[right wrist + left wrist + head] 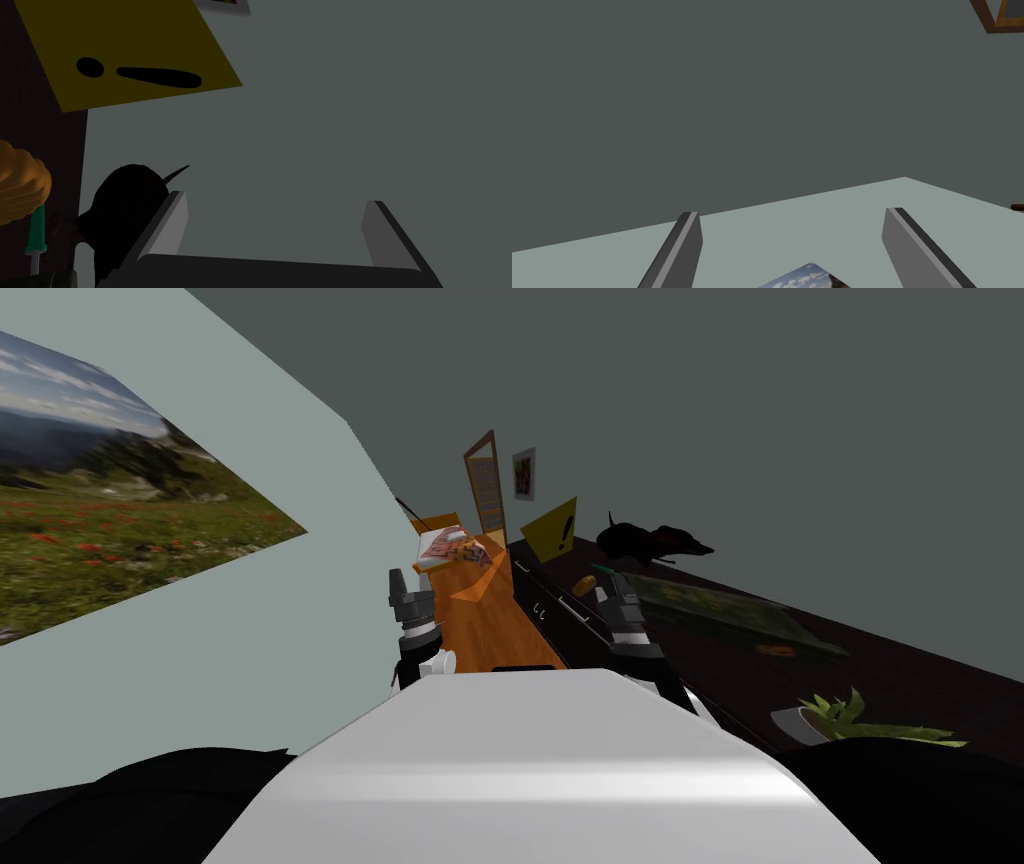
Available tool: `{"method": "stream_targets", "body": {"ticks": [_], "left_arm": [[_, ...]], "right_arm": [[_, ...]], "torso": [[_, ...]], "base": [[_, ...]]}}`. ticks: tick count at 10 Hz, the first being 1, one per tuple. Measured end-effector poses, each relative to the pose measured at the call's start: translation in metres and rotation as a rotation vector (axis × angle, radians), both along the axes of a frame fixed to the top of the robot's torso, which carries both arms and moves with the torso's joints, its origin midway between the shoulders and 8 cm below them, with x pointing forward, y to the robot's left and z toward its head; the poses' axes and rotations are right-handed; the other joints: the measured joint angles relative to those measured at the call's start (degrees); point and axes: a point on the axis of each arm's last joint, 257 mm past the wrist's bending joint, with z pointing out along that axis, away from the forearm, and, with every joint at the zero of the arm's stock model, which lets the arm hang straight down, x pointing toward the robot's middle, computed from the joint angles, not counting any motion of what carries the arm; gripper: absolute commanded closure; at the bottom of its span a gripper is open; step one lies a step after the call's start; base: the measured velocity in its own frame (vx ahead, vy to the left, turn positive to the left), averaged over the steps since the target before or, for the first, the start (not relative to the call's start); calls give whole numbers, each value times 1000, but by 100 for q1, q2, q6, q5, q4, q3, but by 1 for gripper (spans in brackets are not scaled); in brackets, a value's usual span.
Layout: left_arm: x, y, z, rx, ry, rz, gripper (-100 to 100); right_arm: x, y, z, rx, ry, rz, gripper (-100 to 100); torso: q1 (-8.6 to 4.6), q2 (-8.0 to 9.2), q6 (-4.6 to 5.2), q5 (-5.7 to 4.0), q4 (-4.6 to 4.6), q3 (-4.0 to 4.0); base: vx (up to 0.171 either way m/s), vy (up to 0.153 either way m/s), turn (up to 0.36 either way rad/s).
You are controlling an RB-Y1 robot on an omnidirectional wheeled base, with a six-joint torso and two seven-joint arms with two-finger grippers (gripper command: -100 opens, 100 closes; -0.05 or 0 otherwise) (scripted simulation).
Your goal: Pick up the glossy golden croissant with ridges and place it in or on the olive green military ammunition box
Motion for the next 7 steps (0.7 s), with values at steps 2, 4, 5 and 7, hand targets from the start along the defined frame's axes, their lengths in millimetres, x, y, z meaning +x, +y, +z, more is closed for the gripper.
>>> {"method": "stream_targets", "body": {"ticks": [2,4,5,7], "left_arm": [[0,0,0,0,0,0,0],[0,0,0,0,0,0,0],[0,0,0,0,0,0,0],[0,0,0,0,0,0,0]], "right_arm": [[-7,-3,-19,-20,71,-10,-100],[-13,-10,-46,-50,167,-22,-100],[-20,-12,-58,-64,212,-25,-100],[-30,-20,-81,-89,296,-35,-100]], "torso": [[0,-7,0,0,-2,-4],[10,-12,-2,3,-2,-6],[14,-18,-1,3,-3,-10],[14,-28,-1,3,-6,-16]], "base": [[-69,51,-116],[-40,63,-64],[-24,52,-62],[-12,64,-90]]}}
